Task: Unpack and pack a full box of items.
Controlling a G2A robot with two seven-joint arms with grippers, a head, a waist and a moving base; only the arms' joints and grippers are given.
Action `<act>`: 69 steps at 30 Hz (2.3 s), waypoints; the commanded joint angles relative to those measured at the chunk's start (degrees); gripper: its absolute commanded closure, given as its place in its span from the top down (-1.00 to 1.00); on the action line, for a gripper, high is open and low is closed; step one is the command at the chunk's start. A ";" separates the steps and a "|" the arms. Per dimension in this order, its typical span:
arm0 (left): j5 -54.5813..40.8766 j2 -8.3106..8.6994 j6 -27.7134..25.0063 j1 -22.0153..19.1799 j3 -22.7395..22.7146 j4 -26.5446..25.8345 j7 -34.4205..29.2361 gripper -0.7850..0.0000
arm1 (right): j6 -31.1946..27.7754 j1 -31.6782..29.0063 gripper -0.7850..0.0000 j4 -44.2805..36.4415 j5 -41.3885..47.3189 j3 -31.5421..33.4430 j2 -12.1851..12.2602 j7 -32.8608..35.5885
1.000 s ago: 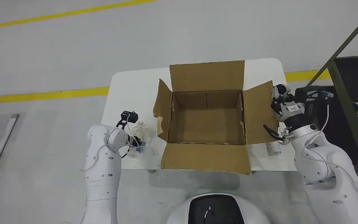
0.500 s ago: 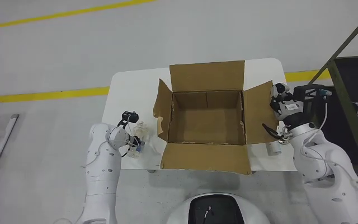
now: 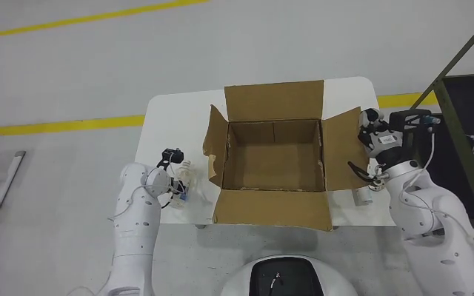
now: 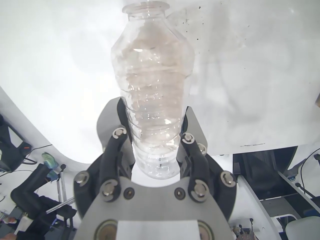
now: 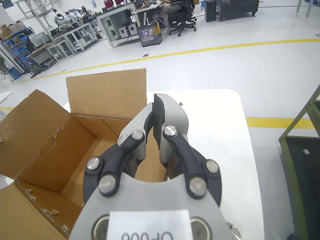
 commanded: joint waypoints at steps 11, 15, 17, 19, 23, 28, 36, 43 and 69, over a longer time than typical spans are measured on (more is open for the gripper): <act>-4.86 1.86 4.34 3.67 -7.19 -22.74 -5.62 -1.00 | -0.40 0.19 -1.00 0.04 1.03 -0.24 0.26 -0.02; -13.56 2.26 7.03 2.77 -11.00 -31.59 -10.92 -1.00 | -0.38 0.24 -1.00 0.39 1.23 -0.45 0.34 0.26; -17.54 2.52 7.57 1.25 -11.77 -34.62 -14.08 -1.00 | -0.52 0.36 -1.00 0.67 1.17 -0.97 0.38 0.85; -20.16 2.86 7.28 0.25 -11.21 -36.93 -14.08 -1.00 | -0.90 0.81 -1.00 0.90 0.86 -1.64 0.43 1.85; -26.82 3.76 7.96 -1.59 -8.97 -41.08 -14.08 -1.00 | -1.67 1.50 -1.00 1.62 -0.38 -2.78 0.56 2.89; -34.80 5.30 11.83 -4.34 -5.85 -43.76 -14.08 -1.00 | -2.67 1.99 -1.00 2.59 -1.95 -3.99 0.70 3.05; -36.12 6.08 13.86 -4.72 -3.48 -44.89 -14.08 -1.00 | -2.47 2.57 -1.00 4.28 -1.87 -4.88 0.81 3.65; -36.12 6.08 13.86 -4.72 -3.48 -44.89 -14.08 -1.00 | -2.17 3.30 -1.00 6.76 -1.49 -5.74 0.87 4.04; -53.33 4.60 21.17 -9.03 14.87 -30.13 -4.43 -1.00 | -0.18 4.06 -1.00 7.80 -1.30 -6.67 1.21 4.36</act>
